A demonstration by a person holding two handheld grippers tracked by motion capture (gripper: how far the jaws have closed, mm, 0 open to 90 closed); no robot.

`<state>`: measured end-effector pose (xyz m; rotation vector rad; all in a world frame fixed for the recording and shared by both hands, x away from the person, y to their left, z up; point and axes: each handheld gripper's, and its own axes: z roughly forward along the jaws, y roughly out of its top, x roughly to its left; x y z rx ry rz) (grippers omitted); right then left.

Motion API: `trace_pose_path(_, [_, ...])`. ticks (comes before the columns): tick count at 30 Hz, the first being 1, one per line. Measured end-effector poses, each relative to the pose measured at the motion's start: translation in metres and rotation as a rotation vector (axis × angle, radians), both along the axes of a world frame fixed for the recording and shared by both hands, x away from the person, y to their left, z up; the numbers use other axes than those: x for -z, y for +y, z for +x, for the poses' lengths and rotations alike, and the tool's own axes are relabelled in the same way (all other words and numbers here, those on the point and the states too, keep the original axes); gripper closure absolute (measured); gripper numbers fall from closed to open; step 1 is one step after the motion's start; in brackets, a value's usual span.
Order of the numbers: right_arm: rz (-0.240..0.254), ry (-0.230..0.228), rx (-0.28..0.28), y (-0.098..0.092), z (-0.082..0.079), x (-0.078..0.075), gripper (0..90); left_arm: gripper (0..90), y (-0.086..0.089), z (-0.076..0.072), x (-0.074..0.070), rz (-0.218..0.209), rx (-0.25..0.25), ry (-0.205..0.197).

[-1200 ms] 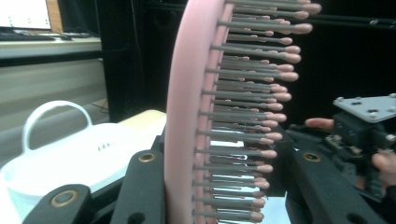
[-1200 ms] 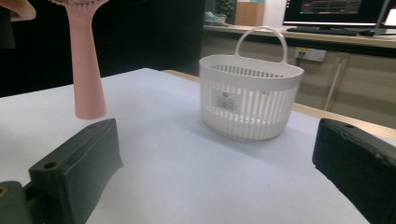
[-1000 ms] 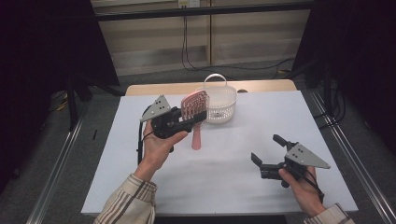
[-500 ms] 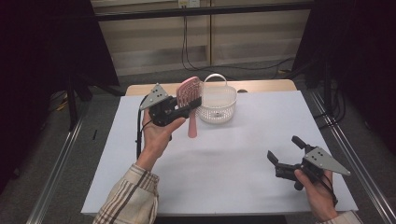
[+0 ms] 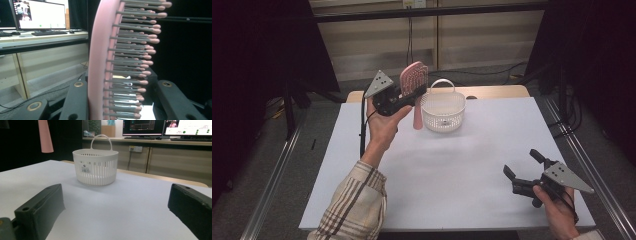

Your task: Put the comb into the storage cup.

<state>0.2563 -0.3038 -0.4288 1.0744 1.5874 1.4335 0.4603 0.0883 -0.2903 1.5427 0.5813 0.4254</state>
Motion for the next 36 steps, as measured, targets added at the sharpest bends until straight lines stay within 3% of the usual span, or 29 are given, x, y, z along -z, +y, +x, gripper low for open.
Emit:
trace_pose_path(9, [0.000, 0.003, -0.017, 0.001, 0.000, 0.001, 0.1, 61.7, -0.013, 0.014, -0.004, -0.005, -0.005, -0.013])
trace_pose_path(21, [-0.010, 0.000, -0.013, 0.001, 0.000, 0.001, 0.4, 61.7, -0.027, 0.034, -0.022, -0.006, -0.050, -0.064])
trace_pose_path(28, [-0.003, 0.005, -0.013, 0.001, -0.001, 0.001, 0.0, 61.7, -0.041, 0.047, -0.020, -0.019, -0.059, -0.062])
trace_pose_path(34, [-0.001, 0.005, -0.020, 0.001, -0.001, 0.001, 0.0, 61.7, -0.049, 0.055, -0.010, 0.019, -0.075, -0.092])
trace_pose_path(36, [0.000, 0.002, -0.021, 0.001, -0.002, 0.001, 0.0, 61.8, -0.050, 0.058, -0.002, 0.032, -0.085, -0.084])
